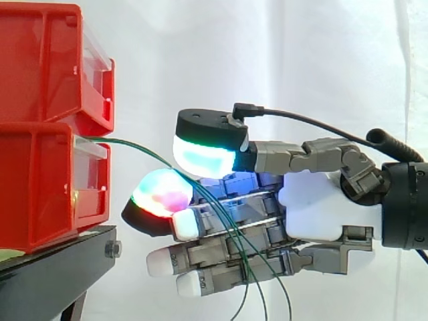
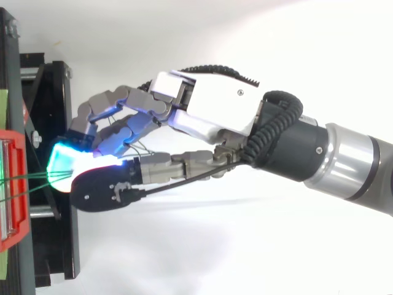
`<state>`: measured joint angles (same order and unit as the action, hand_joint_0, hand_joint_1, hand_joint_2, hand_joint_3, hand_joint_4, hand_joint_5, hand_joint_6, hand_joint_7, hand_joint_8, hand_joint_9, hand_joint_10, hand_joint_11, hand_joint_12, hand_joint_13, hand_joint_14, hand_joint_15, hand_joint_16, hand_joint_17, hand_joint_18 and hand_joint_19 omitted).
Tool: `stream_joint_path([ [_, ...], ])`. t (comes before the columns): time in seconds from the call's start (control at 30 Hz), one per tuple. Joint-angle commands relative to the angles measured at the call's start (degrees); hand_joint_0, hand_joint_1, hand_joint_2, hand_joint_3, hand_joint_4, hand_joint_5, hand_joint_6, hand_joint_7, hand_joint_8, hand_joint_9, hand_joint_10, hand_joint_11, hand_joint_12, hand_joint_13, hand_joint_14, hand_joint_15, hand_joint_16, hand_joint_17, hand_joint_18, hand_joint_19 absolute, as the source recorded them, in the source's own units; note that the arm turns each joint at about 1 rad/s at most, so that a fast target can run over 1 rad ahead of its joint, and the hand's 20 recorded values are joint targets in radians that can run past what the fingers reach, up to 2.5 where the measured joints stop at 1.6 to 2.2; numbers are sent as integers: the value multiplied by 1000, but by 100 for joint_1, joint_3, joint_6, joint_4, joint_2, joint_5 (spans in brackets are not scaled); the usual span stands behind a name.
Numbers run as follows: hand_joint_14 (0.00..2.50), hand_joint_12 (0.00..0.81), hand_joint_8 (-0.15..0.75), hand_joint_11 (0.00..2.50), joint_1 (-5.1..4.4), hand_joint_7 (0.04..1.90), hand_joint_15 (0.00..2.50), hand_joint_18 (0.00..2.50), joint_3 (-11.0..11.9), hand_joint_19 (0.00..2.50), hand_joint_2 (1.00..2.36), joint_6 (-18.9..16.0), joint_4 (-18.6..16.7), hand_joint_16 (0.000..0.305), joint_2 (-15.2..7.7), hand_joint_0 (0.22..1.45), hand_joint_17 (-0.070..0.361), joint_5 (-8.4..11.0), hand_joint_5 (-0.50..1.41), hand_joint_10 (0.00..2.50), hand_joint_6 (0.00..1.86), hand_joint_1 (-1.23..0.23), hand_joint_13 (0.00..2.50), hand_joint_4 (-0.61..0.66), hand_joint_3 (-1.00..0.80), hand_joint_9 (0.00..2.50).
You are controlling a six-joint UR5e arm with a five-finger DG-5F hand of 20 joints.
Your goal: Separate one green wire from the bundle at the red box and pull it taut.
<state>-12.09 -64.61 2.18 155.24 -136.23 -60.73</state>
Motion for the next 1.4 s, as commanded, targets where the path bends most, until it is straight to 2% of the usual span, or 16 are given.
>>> stream_joint_path([
  [0.0, 16, 361, 279, 703, 31, 847, 408, 511, 1, 470, 1021, 89, -20, 48, 0, 603, 108, 0, -179, 24, 845, -682, 692, 123, -169, 984],
  [0.37, 17, 359, 270, 725, 31, 767, 416, 579, 1, 486, 1022, 107, 68, 50, 0, 634, 112, 17, -191, 22, 909, -836, 701, 85, -186, 965],
  [0.47, 17, 355, 271, 723, 40, 769, 415, 598, 37, 495, 1015, 54, 76, 50, 0, 630, 112, 8, -182, 23, 918, -877, 711, 105, -317, 969],
  [0.5, 17, 353, 278, 740, 40, 805, 424, 603, 72, 497, 1005, 28, 120, 49, 17, 619, 111, -36, -169, 23, 911, -867, 726, 123, -454, 1034],
  [0.53, 17, 355, 275, 716, 49, 841, 428, 615, 124, 494, 1000, -16, 243, 49, 17, 588, 111, -123, -149, 24, 895, -820, 742, 126, -500, 1053],
  [0.7, 17, 359, 277, 712, 57, 869, 442, 630, 204, 521, 1000, -69, 481, 51, 17, 528, 115, -150, -131, 22, 876, -693, 764, 126, -500, 1109],
  [0.77, 18, 354, 270, 710, 49, 903, 448, 617, 239, 537, 1000, -104, 542, 49, 17, 560, 111, -150, -127, 25, 868, -630, 766, 123, -500, 1114],
  [0.87, 18, 351, 274, 725, 49, 954, 458, 620, 256, 542, 1013, -148, 718, 49, 17, 597, 109, -150, -129, 23, 874, -694, 778, 102, -339, 1118],
  [1.0, 19, 348, 277, 728, 49, 994, 473, 639, 283, 548, 1018, -192, 779, 49, 17, 602, 111, -150, -133, 24, 880, -746, 791, 73, -240, 1113],
  [1.03, 19, 349, 283, 729, 49, 956, 473, 656, 283, 547, 1020, -192, 779, 50, 17, 608, 112, -150, -140, 23, 900, -768, 796, 45, -213, 1106],
  [1.2, 19, 346, 273, 744, 40, 908, 492, 680, 283, 561, 1020, -175, 753, 49, 17, 647, 111, -150, -156, 21, 930, -829, 807, -19, -215, 1087],
  [1.37, 20, 344, 265, 740, 13, 869, 487, 707, 283, 561, 1014, -166, 753, 49, 17, 683, 110, -115, -157, 24, 928, -863, 814, -21, -330, 1077],
])
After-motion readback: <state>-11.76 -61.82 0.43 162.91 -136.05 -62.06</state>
